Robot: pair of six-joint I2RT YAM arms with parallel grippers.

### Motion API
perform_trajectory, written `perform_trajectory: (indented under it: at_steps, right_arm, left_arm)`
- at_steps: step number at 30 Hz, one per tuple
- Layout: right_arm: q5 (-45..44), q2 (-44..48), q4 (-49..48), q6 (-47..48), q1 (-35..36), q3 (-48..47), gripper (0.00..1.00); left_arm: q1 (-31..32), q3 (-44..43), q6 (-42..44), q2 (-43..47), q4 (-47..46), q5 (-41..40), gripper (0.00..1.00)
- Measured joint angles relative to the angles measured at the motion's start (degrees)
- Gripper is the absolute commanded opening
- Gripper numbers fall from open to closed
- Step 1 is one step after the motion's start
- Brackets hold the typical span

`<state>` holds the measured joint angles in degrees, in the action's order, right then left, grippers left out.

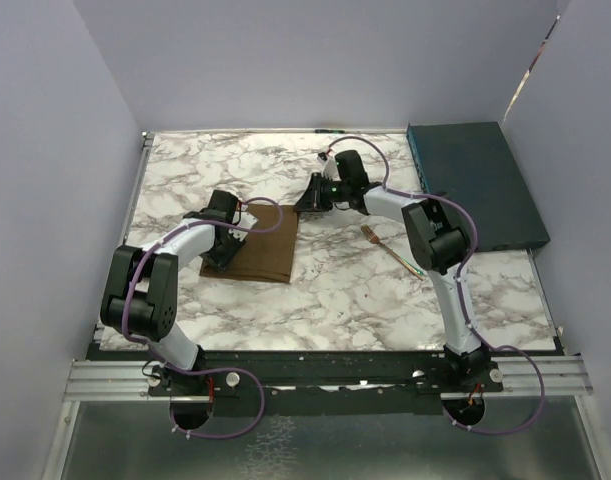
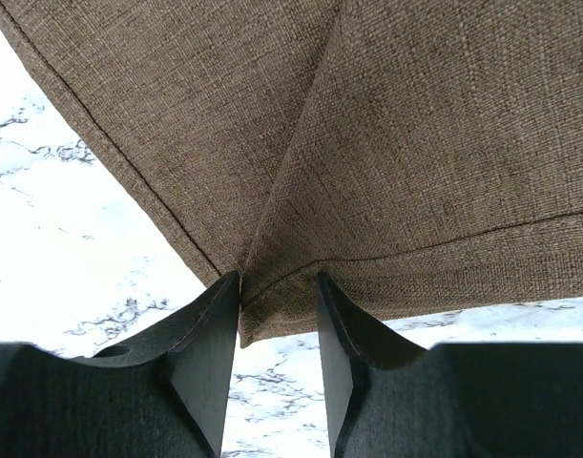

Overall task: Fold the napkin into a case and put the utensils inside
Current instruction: Fold the napkin at the center of the board.

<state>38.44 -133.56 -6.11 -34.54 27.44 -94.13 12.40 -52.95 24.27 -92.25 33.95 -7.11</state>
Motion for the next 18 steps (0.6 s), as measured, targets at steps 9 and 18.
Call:
perform_trajectory:
  at_steps: [9, 18]
  right_arm:
    - [-1.7, -1.0, 2.6, 3.3, 0.0, 0.8, 0.44]
    - [-9.1, 16.2, 3.6, 9.5, 0.7, 18.7, 0.61]
  left_arm:
    - [0.0, 0.5, 0.6, 0.2, -1.2, -1.3, 0.40]
    - [-0.1, -0.9, 0.2, 0.7, 1.9, 1.8, 0.50]
